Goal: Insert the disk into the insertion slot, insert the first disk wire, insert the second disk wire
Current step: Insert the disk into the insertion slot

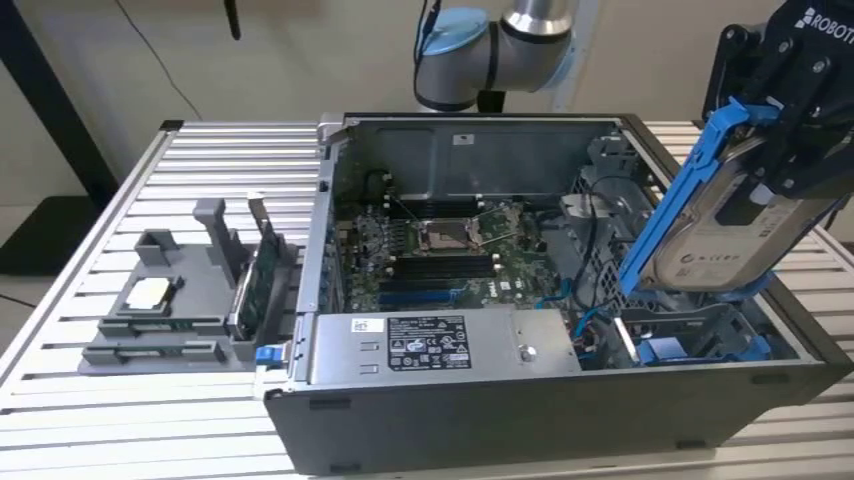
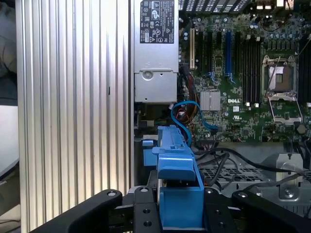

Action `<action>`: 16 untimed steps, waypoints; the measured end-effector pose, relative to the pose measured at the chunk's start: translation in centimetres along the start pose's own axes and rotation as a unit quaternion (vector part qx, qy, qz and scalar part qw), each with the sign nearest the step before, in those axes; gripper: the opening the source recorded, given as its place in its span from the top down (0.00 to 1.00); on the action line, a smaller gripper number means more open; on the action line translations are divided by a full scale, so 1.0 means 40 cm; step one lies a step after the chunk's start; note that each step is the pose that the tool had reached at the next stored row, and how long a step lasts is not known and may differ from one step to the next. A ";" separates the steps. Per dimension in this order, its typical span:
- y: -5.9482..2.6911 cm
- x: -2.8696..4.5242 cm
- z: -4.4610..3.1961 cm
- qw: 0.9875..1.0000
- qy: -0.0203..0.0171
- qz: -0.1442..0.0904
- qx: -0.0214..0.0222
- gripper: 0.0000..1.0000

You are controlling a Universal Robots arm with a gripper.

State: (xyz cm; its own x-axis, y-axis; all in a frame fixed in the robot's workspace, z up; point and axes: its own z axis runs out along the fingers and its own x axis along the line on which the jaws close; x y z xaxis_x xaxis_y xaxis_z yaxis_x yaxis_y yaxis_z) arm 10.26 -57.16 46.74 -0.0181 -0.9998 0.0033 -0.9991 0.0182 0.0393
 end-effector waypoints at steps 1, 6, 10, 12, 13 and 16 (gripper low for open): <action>0.000 0.000 0.000 1.000 0.000 0.000 0.000 0.67; 0.000 0.000 0.004 1.000 0.000 0.000 0.000 0.67; 0.000 0.000 0.009 1.000 0.000 0.000 0.000 0.67; 0.000 0.000 0.013 1.000 0.000 0.000 0.000 0.67; -0.001 0.000 0.015 1.000 0.000 0.000 0.000 0.67; -0.002 0.000 0.023 1.000 0.000 0.000 0.000 0.67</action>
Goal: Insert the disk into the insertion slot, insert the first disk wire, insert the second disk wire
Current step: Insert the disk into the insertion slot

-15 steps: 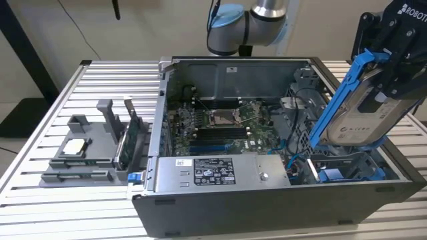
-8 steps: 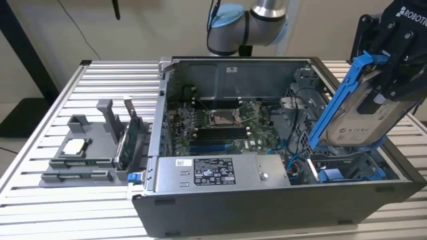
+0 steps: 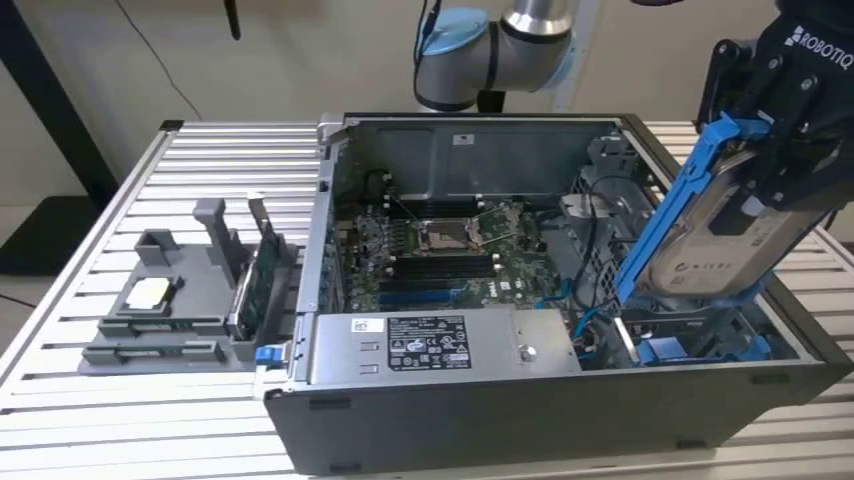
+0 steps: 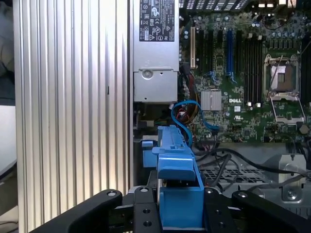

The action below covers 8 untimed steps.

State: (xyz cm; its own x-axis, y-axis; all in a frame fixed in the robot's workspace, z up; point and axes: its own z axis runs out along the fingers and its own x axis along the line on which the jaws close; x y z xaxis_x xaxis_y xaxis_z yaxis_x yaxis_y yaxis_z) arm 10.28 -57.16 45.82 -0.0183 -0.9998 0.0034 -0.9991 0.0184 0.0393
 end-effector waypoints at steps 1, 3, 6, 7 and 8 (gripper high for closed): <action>-0.001 0.000 0.004 1.000 0.000 0.000 0.000 0.67; -0.005 0.000 0.010 1.000 0.000 0.000 0.000 0.67; -0.012 0.000 0.017 1.000 0.000 -0.003 0.000 0.67; -0.014 0.000 0.018 1.000 0.000 -0.005 0.000 0.67; -0.017 0.000 0.019 1.000 0.000 -0.007 0.000 0.67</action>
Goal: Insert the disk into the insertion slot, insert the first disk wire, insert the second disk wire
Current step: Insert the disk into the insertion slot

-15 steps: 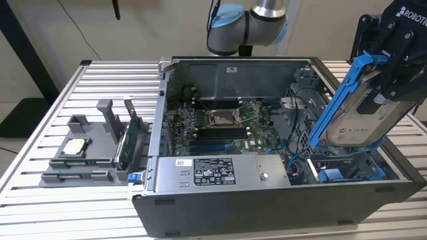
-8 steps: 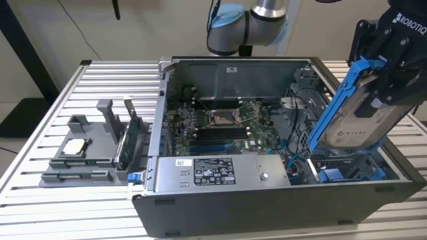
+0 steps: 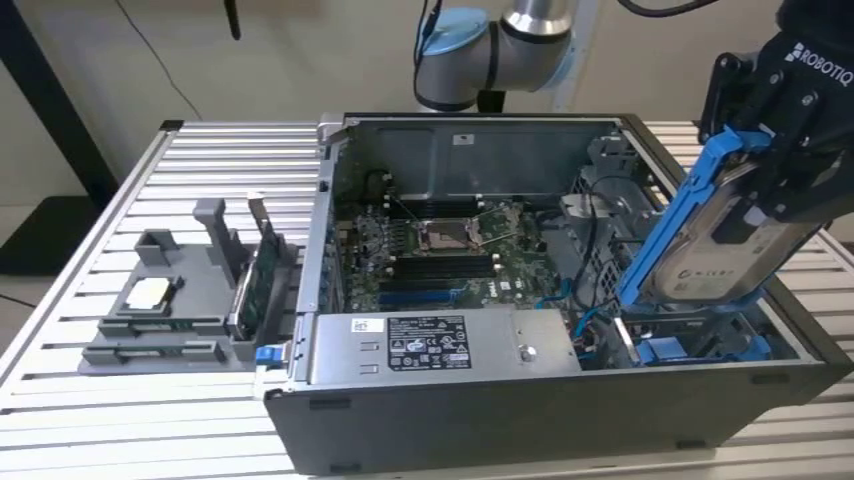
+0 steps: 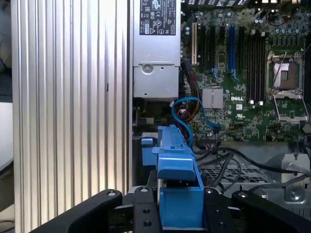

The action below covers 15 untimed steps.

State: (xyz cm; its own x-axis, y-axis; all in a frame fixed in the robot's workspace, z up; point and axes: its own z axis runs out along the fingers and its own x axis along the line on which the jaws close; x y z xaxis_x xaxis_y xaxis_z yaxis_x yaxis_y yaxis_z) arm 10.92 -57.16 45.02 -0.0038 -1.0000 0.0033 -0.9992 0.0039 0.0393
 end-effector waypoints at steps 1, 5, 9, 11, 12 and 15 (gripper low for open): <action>-0.002 0.000 0.001 1.000 0.000 -0.003 0.000 0.67; -0.011 0.000 0.004 1.000 0.001 -0.014 0.000 0.67; -0.014 0.000 0.005 1.000 0.001 -0.018 0.000 0.67; -0.014 0.000 0.006 1.000 0.001 -0.018 0.000 0.67; -0.014 0.000 0.006 1.000 0.001 -0.018 0.000 0.67; -0.016 0.000 0.007 1.000 0.001 -0.018 0.000 0.67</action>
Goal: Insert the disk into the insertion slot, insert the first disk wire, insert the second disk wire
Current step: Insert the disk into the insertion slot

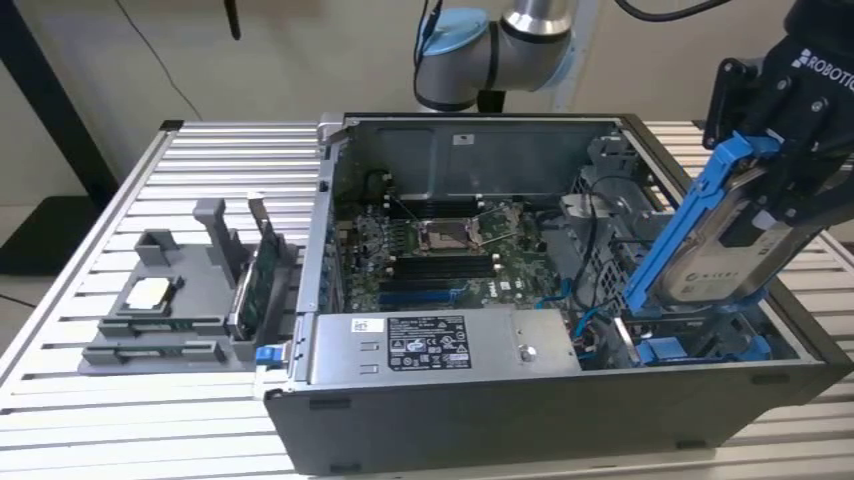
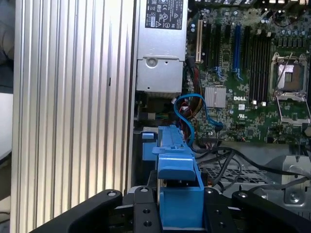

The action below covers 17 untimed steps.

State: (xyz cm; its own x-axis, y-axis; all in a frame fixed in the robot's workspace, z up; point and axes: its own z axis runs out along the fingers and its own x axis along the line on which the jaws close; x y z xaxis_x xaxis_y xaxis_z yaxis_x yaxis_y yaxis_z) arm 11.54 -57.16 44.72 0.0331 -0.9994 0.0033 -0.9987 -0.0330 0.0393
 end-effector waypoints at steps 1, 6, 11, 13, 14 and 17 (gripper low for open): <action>-0.001 0.000 0.000 1.000 0.000 0.000 0.000 0.67; -0.003 0.000 0.002 1.000 0.000 0.000 0.000 0.67; -0.005 0.000 0.003 1.000 0.000 0.000 0.000 0.67; -0.005 0.000 0.004 1.000 0.000 0.000 0.000 0.67; -0.005 0.000 0.004 1.000 0.000 0.000 0.000 0.67; -0.005 0.000 0.007 1.000 0.000 0.000 0.000 0.67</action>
State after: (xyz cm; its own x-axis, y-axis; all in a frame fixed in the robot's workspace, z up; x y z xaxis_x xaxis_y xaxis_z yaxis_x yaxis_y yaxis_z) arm 11.74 -57.16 44.44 0.0330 -0.9995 0.0032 -0.9987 -0.0328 0.0393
